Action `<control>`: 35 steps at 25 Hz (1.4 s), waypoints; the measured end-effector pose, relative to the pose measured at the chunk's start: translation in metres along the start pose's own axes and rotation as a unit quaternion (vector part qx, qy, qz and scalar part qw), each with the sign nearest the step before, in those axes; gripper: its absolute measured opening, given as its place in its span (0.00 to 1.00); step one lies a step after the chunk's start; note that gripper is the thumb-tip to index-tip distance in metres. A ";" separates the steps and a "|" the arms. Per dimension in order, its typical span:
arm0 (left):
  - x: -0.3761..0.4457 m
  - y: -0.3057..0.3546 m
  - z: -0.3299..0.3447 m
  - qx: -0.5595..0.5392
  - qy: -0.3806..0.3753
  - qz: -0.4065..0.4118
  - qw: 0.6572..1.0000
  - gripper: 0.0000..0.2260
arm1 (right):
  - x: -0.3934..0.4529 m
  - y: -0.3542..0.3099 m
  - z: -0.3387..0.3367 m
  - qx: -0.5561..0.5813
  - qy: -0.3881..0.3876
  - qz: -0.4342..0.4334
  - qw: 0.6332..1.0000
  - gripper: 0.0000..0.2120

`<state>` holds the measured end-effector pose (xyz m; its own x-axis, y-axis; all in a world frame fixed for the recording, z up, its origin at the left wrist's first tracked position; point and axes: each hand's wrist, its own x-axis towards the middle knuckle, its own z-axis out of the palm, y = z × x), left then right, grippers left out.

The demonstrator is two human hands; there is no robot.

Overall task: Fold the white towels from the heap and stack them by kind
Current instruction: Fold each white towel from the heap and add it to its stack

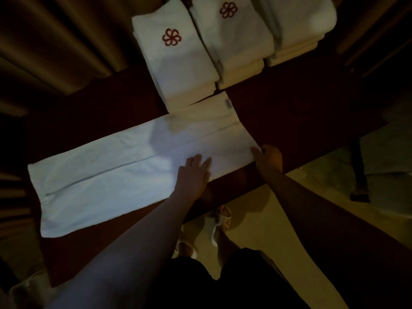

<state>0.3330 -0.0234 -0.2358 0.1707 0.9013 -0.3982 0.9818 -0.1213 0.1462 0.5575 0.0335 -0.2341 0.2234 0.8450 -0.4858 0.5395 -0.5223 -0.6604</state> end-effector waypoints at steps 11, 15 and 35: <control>-0.054 -0.036 0.015 -0.054 0.032 -0.034 0.997 0.22 | -0.016 -0.013 0.024 -0.231 -0.004 -0.248 0.941 0.13; -0.091 -0.071 0.024 -0.067 0.042 -0.102 0.992 0.22 | -0.035 -0.024 0.055 -0.304 -0.171 -0.289 0.892 0.13; 0.049 -0.130 -0.054 -0.137 0.115 -0.153 0.972 0.15 | 0.069 -0.125 0.072 -0.400 -0.072 -0.312 0.859 0.20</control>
<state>0.2096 0.0595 -0.2252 -0.1801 0.9504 -0.2535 0.9190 0.2544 0.3011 0.4474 0.1485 -0.2260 -0.3839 0.8786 -0.2840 0.9155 0.3219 -0.2414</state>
